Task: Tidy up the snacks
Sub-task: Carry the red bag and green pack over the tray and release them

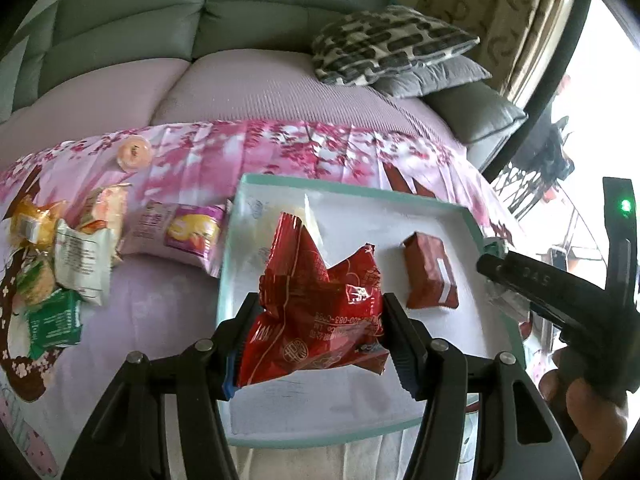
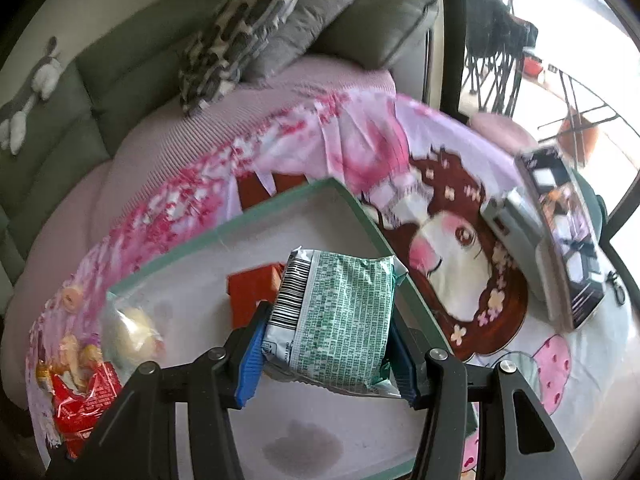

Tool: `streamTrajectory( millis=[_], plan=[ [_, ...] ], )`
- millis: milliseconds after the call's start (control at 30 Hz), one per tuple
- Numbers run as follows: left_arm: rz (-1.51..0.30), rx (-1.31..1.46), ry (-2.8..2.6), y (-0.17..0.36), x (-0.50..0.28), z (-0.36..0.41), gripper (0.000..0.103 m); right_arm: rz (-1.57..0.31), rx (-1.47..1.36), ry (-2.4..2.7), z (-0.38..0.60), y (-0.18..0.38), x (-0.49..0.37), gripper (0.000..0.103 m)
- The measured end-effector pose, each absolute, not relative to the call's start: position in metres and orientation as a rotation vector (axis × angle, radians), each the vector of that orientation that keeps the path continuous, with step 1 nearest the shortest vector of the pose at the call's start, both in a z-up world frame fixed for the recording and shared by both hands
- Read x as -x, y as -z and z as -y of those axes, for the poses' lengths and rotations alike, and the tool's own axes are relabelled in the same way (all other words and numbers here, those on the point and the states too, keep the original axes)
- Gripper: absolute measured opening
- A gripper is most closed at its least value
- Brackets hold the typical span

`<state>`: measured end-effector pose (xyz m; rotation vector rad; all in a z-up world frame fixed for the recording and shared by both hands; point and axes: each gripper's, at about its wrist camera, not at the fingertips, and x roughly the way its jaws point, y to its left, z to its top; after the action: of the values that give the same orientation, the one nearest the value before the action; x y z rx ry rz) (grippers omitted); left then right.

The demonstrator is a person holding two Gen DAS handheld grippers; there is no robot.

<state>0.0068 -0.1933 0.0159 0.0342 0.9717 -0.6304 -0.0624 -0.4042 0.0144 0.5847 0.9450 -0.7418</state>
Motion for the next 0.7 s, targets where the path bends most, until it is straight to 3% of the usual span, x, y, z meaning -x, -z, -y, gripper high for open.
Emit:
streamTrajectory(
  millis=[567, 700],
  plan=[
    [-1.029, -0.087, 0.646, 0.012, -0.008, 0.210, 0.062, -1.015, -0.638, 0.745, 0.413, 0.006, 0.063, 0.057],
    [-1.028, -0.093, 0.632, 0.012, -0.009, 0.210, 0.075, -1.023, -0.626, 0.736, 0.410, 0.006, 0.061, 0.058]
  ],
)
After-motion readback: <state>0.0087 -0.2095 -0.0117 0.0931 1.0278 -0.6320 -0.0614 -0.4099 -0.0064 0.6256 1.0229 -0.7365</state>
